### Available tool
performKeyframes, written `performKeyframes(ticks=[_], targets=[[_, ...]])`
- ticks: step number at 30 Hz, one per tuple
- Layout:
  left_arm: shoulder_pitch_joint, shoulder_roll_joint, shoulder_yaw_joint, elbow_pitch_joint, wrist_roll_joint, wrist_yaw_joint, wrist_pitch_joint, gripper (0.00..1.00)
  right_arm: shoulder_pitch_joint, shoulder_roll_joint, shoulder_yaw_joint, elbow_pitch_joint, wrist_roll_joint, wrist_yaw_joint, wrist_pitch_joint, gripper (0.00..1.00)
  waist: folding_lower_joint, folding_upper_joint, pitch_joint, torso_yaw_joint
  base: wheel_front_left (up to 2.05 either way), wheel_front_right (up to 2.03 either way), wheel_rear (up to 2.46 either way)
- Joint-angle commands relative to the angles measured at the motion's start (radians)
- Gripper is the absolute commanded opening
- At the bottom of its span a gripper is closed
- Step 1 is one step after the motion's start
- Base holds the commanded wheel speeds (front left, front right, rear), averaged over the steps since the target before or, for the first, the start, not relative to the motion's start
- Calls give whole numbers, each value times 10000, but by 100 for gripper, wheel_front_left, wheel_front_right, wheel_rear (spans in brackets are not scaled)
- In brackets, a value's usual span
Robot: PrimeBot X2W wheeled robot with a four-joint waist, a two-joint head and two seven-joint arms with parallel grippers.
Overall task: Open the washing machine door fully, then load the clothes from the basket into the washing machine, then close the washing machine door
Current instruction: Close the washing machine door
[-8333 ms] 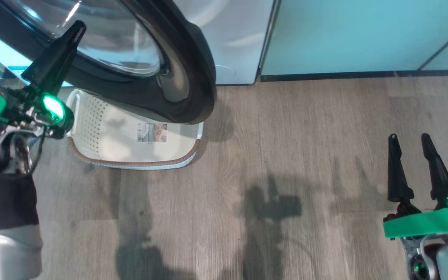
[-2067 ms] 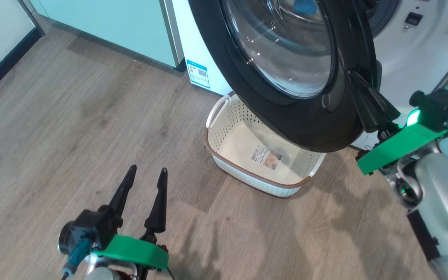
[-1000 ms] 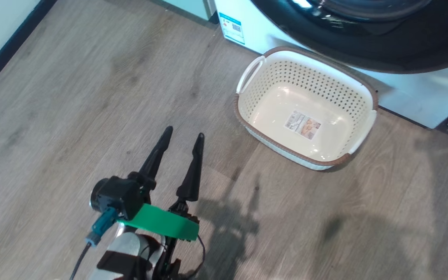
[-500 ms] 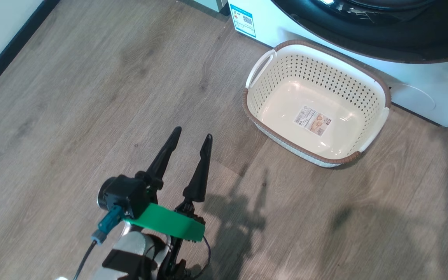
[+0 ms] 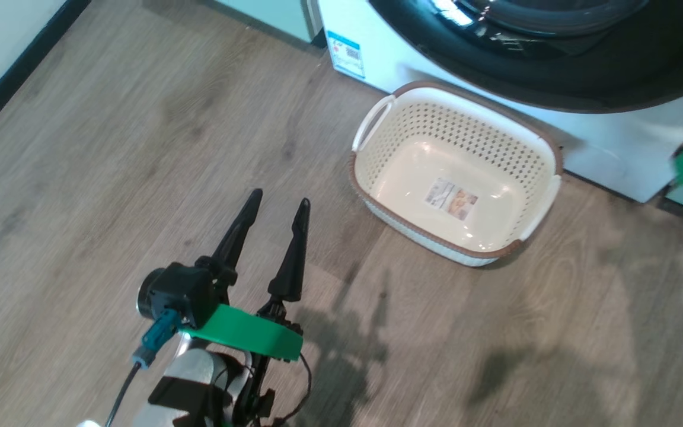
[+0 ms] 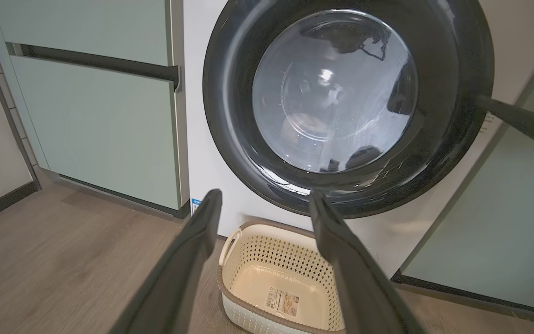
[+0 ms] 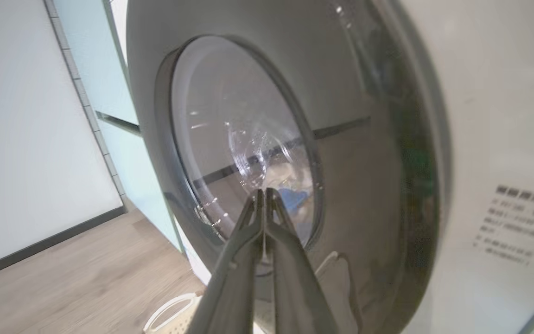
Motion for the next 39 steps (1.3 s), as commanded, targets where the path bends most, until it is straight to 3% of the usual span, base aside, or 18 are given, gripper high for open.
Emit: performKeyframes(ticks=[1,10,11,12,13,14,29,39], targets=[[-6,57,438,-283,145,-37,-60,100,215,146,125,-539,50,-34,-64,0,0,0,-188,-229,0,0,0],[401,189,873,-184,438,-203,-60,100,2896,629,-186,-2165,-43,-34,-64,0,0,0,-881,-1273,0,0,0],[434,218,906,-180,454,-214,-60,100,3138,693,-255,-2325,-76,-34,-64,16,0,0,-928,-1396,0,0,0],[461,241,928,-171,464,-226,-61,100,3368,752,-331,-2496,-114,-34,-64,48,0,0,-980,-1512,0,0,0],[490,266,951,-163,471,-234,-61,100,3594,820,-404,-2638,-150,-34,-64,90,0,0,-1040,-1635,0,0,0],[525,292,974,-151,479,-233,-61,100,3802,885,-484,-2778,-199,-34,-64,100,0,0,-1092,-1756,0,0,0],[1119,693,1283,-197,362,-15,315,100,6746,1934,-1703,-4927,-756,-34,131,100,0,0,-1923,-3335,0,0,0],[1593,858,1410,-294,234,151,698,100,8553,2286,-1935,-6256,-1063,-34,617,100,0,0,-2390,-4123,0,0,0]])
